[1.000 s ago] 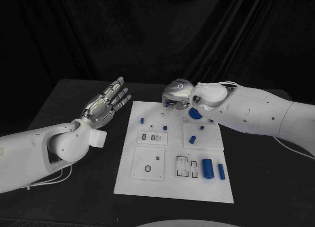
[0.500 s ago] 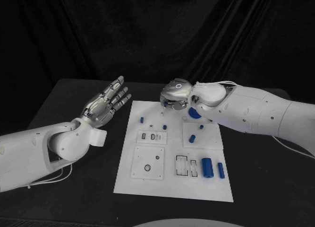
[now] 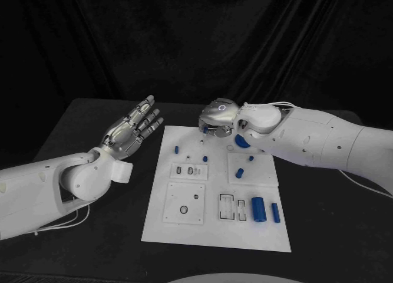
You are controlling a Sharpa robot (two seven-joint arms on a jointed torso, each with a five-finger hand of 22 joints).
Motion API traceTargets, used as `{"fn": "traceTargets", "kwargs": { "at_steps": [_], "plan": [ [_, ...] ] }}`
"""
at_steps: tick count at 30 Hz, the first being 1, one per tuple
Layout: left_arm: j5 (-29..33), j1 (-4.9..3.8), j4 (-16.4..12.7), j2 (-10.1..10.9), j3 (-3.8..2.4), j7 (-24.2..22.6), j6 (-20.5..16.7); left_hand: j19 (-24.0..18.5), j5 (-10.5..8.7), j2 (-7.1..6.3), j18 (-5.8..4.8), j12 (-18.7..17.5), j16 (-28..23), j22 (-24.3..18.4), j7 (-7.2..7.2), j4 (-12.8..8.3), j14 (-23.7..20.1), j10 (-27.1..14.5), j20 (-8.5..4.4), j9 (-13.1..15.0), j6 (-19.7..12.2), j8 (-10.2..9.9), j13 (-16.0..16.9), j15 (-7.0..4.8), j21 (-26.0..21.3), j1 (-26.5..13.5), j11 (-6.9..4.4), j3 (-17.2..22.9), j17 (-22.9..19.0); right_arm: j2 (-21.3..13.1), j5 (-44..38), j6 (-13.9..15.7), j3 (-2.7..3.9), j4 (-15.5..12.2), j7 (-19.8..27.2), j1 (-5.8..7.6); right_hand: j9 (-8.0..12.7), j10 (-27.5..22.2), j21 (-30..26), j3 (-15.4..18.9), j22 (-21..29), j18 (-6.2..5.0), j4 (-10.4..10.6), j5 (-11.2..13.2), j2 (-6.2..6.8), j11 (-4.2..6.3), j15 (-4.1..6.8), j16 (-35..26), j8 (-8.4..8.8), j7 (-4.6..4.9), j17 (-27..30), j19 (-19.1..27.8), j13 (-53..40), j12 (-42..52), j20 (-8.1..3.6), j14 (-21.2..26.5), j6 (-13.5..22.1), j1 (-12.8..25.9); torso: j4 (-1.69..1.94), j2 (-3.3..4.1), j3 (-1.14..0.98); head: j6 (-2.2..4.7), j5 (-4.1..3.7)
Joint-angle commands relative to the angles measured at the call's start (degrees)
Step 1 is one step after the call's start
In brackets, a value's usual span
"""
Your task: Assemble the parts on the task board
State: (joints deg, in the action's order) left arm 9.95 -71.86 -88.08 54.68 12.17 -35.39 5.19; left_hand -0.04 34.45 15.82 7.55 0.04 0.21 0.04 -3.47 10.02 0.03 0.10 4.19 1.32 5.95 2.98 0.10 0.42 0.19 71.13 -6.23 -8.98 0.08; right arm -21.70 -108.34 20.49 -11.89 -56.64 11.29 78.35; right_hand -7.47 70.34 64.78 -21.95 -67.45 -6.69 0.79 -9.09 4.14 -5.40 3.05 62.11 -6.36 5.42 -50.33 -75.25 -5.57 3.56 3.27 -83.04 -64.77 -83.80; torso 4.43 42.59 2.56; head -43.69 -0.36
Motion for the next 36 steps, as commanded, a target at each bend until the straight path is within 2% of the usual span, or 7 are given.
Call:
{"fn": "traceTargets", "kwargs": {
  "at_steps": [1,28,36],
  "plan": [
    [-0.53,-0.16,0.07,-0.14,-0.05,-0.45,1.24,0.04,0.23,0.14,0.3,-0.04,-0.21,-0.04,0.29,-0.3,-0.03,-0.1,0.39,0.05,0.25,0.35,-0.1,0.36,-0.19,0.62,0.42,0.01,-0.08,-0.05,-0.46,0.99,0.04,-0.16,-1.65,-0.14,-0.08,3.31,-0.25,0.09,0.03,0.3,-0.13,-0.18,-0.25,3.43,0.34,-0.2,0.31,0.07,0.05,0.2,-0.06,0.15,-0.31,0.18,0.03,-0.08,-0.09,-0.08,-0.03,-0.11,0.08],
    [-0.54,-0.16,1.06,-0.71,-0.05,-0.02,1.87,0.04,0.3,0.2,0.26,-0.04,-0.21,-0.04,0.31,-0.46,-0.03,-0.1,0.42,0.04,0.19,0.33,-0.1,0.44,-0.19,0.6,0.44,0.1,-0.08,-0.37,-0.46,-0.04,0.04,-0.46,-1.91,-0.47,0.13,2.75,-0.68,0.24,0.18,0.26,0.14,-0.29,-0.21,3.21,0.18,-0.53,0.92,0.25,0.38,0.4,0.2,-0.03,-0.21,0.36,0.69,0.27,-0.07,-0.08,0.02,-0.55,-0.13],
    [-0.53,-0.16,1.11,-0.7,-0.05,0.11,1.93,0.04,0.3,0.2,0.26,-0.04,-0.21,-0.04,0.31,-0.46,-0.03,-0.1,0.42,0.04,0.19,0.33,-0.1,0.44,-0.19,0.6,0.44,0.1,-0.08,-0.32,-0.46,-0.76,0.04,-0.32,-2.06,-0.61,0.42,1.71,-1.16,0.2,0.35,0.18,0.31,-0.23,-0.16,3.04,0.1,-0.91,1.69,0.34,0.76,0.64,0.57,-0.11,-0.12,0.58,1.63,0.44,-0.03,-0.05,0.01,-0.58,-0.18]
  ]
}}
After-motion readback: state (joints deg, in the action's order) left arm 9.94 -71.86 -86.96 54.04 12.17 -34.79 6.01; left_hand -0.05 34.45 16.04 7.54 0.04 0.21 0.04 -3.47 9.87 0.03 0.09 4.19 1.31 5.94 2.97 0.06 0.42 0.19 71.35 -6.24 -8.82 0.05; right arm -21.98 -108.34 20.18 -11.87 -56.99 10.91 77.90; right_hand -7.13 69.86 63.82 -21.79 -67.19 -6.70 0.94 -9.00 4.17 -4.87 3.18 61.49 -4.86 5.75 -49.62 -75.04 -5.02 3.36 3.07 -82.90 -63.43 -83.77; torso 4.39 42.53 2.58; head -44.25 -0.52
